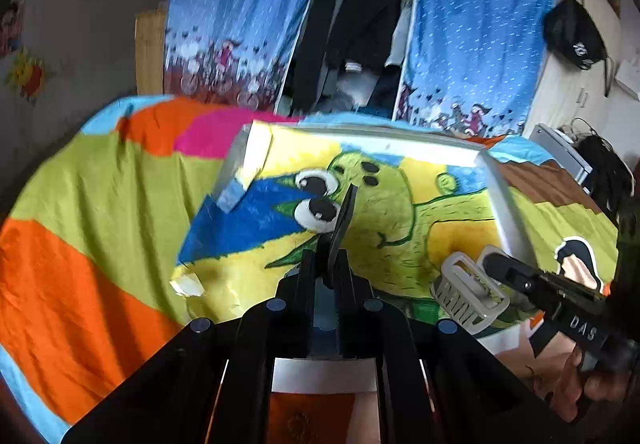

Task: Organize jewelry
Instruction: 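Carry the watch with the left tool into the tray while the right tool drops the keychain there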

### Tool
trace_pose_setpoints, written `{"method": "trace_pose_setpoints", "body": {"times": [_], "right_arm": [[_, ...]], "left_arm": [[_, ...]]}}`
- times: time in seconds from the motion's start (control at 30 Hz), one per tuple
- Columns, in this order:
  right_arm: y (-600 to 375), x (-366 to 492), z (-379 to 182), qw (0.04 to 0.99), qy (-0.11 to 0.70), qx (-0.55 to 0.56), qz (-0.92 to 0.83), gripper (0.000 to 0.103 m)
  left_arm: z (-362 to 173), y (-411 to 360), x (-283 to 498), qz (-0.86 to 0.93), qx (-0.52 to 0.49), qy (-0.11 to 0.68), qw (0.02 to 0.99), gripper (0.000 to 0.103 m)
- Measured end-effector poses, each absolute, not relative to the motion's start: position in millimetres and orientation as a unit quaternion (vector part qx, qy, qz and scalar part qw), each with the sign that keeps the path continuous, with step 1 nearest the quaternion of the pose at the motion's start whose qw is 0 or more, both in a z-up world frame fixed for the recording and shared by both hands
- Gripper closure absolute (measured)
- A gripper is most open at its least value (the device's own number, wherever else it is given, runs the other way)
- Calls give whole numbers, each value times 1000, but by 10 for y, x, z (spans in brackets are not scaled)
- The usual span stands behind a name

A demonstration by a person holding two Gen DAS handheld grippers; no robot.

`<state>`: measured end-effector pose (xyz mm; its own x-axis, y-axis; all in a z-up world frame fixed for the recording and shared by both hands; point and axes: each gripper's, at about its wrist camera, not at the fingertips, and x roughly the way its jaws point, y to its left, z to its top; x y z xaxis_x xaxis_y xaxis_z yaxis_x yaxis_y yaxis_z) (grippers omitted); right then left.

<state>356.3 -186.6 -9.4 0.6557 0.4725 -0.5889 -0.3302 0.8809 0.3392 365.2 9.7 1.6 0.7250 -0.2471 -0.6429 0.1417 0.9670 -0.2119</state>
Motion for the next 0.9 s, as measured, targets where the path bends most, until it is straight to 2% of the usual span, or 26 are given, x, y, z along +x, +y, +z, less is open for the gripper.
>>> {"method": "trace_pose_setpoints", "body": {"times": [0.2, 0.27, 0.3, 0.33, 0.4, 0.47, 0.53, 0.6, 0.67, 0.7, 0.73, 0.77, 0.83, 0.9], "right_arm": [[-1822, 3684, -346, 900, 374, 89, 205, 95], [-1833, 3679, -373, 903, 373, 85, 199, 93], [-1837, 3678, -385, 903, 373, 83, 199, 85], [-1844, 3660, -384, 903, 372, 81, 197, 73], [-1858, 3605, -362, 908, 365, 78, 193, 62], [-1877, 3515, -312, 913, 354, 75, 191, 55], [-1902, 3412, -246, 919, 343, 70, 184, 41], [-1949, 3277, -156, 925, 327, 71, 182, 33], [-2005, 3127, -53, 933, 308, 71, 175, 25], [-2030, 3039, 4, 937, 297, 71, 171, 22], [-2051, 2960, 56, 940, 288, 70, 168, 20], [-2069, 2865, 120, 945, 277, 67, 163, 19], [-2097, 2707, 224, 951, 261, 60, 155, 5], [-2146, 2502, 337, 958, 237, 57, 151, 0]], "left_arm": [[-186, 237, 3755, -71, -94, 381, 917, 95], [-200, 285, 3765, -49, -98, 390, 914, 88], [-201, 307, 3761, -39, -98, 393, 913, 79], [-190, 343, 3741, -23, -96, 396, 913, 61], [-148, 407, 3658, 3, -97, 385, 918, 41], [-75, 449, 3523, 10, -103, 366, 925, 37], [6, 448, 3372, 13, -99, 354, 930, 33], [97, 428, 3229, 14, -97, 340, 936, 32], [199, 373, 3053, 15, -91, 324, 941, 23], [264, 346, 2917, 15, -87, 310, 947, 11], [321, 314, 2810, 14, -85, 296, 951, 5], [377, 283, 2704, 12, -84, 282, 956, 5], [473, 202, 2534, 2, -75, 264, 962, 5], [553, 117, 2340, -2, -63, 251, 966, 5]]}}
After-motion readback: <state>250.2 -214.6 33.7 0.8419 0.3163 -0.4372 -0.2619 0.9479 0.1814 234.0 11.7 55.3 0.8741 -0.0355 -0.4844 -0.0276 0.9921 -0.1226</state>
